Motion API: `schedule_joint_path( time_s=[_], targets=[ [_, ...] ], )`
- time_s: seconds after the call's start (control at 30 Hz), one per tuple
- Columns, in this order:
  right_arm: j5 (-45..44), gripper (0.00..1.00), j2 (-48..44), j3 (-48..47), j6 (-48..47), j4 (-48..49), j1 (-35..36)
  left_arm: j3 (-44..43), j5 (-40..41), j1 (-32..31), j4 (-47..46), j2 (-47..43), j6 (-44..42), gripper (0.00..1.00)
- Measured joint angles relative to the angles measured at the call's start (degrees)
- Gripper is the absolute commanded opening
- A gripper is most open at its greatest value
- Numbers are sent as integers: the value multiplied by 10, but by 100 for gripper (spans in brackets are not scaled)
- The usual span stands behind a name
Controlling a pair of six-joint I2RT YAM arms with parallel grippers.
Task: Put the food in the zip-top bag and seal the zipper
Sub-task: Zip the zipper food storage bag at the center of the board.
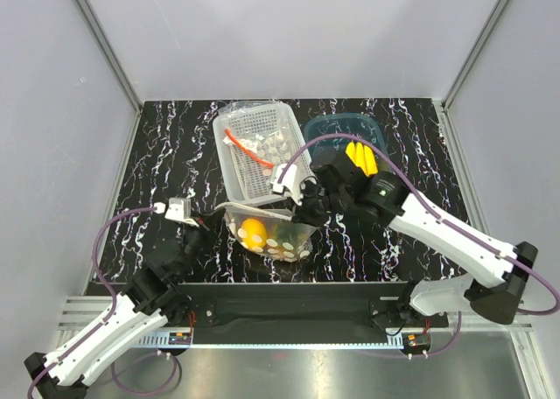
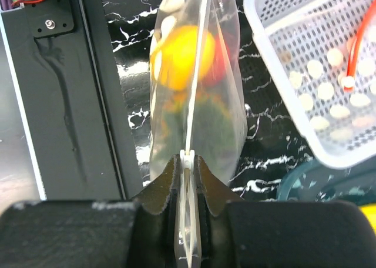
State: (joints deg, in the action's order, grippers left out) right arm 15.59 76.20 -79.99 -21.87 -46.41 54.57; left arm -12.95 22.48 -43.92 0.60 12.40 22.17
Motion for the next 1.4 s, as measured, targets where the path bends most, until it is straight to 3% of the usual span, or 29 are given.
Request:
schedule_joint_path(
  time_s=[0.27, 0.6, 0.63, 0.7, 0.77, 0.83, 0.9, 0.97, 1.03, 1.1, 1.27, 1.33, 1.4],
  targets=[
    [-32, 0, -82, 34, 39, -26, -1, -1, 55, 1, 40, -22, 14, 0],
    [-43, 1, -101, 61, 61, -35, -2, -3, 32, 3, 31, -12, 3, 0],
    [-43, 11, -101, 61, 61, -35, -2, -7, 28, 3, 31, -6, -1, 0],
    [-42, 42, -102, 61, 65, -35, -2, -16, 23, 4, 31, 6, -9, 0],
    [-42, 58, -104, 61, 68, -33, -2, -31, 13, 5, 33, 22, -17, 0],
    [-40, 63, -105, 61, 68, -27, -2, -49, 1, 5, 37, 37, -24, 0],
    [-39, 68, -102, 60, 68, -21, -2, -65, -9, 5, 39, 50, -29, 13],
    [-40, 68, -89, 47, 72, -16, -2, -80, -16, 5, 41, 62, -31, 40],
    [-45, 70, -76, 38, 81, 0, -3, -97, -20, 5, 56, 71, -31, 76],
    [-62, 72, -70, 36, 97, 25, -3, -119, -22, 5, 78, 79, -26, 97],
    [-141, 83, -88, 47, 168, 97, -3, -221, -1, 5, 185, 87, 0, 99],
    [-178, 93, -112, 67, 210, 132, -4, -281, 21, 5, 240, 91, 14, 99],
    [-219, 95, -146, 94, 257, 162, -4, -344, 42, 5, 292, 97, 26, 99]
  ],
)
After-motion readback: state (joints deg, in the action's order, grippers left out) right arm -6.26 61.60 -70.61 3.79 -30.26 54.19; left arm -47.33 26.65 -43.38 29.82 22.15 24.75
